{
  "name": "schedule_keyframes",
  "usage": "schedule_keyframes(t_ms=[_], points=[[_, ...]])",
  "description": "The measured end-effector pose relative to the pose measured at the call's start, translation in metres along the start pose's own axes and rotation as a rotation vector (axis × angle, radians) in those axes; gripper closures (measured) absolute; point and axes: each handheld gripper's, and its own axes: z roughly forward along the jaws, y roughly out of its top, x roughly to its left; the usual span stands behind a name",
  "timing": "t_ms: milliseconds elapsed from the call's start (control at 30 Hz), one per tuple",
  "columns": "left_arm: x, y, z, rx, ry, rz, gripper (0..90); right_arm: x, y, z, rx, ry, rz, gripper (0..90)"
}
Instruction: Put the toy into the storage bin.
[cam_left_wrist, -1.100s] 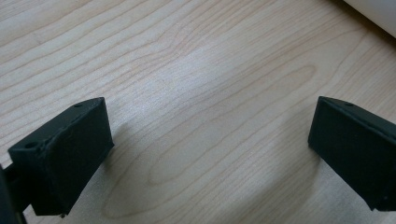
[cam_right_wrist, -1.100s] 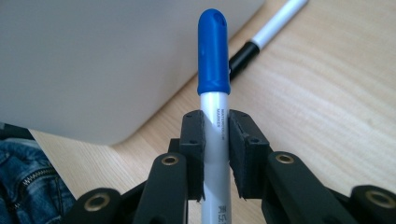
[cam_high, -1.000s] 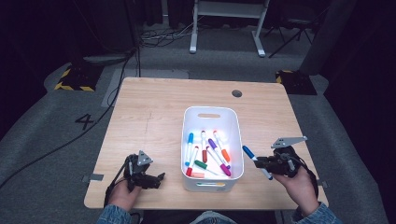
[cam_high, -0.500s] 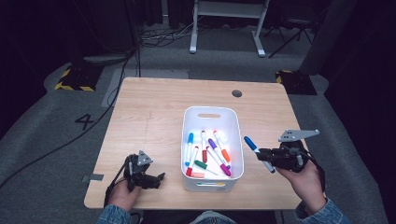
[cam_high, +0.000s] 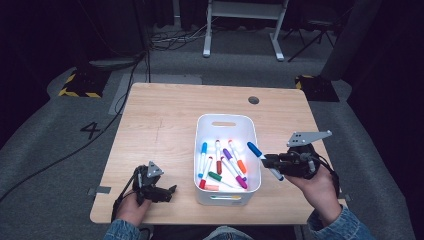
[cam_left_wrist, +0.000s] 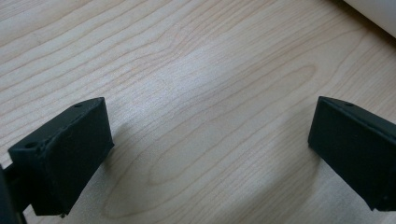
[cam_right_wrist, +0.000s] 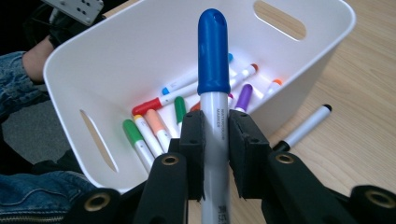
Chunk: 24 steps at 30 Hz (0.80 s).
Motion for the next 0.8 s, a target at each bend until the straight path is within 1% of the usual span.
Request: schedule_keyframes(t_ms=[67,233,433,533,600,667,733,767,800], points=[[0.0,0.0,0.0,0.0,-0.004,-0.005,0.0,0.003,0.004,0.002,0.001,0.011,-0.012,76.9],[0.0,0.0,0.0,0.0,-0.001,-0.001,0.0,0.011,0.014,0.011,0.004,0.044,-0.022,76.9],[0.0,0.0,0.0,0.0,0.0,0.0,0.0,0.02,0.022,0.019,-0.004,0.08,-0.026,77.0],[0.0,0.0,0.0,0.0,0.0,-0.001,0.0,0.024,0.027,0.022,-0.006,0.093,-0.044,77.0],[0.0,0.0,0.0,0.0,0.0,0.001,0.0,0.027,0.029,0.023,-0.006,0.101,-0.045,77.0],[0.0,0.0,0.0,0.0,-0.002,-0.005,0.0,0.031,0.031,0.027,-0.004,0.112,-0.057,77.0],[0.0,0.0,0.0,0.0,-0.001,-0.001,0.0,0.033,0.032,0.031,0.007,0.118,-0.071,77.0],[0.0,0.0,0.0,-0.001,-0.002,-0.005,0.0,0.035,0.032,0.033,0.009,0.122,-0.059,77.0],[0.0,0.0,0.0,-0.001,0.0,0.0,0.0,0.035,0.032,0.035,0.013,0.129,-0.067,77.0]])
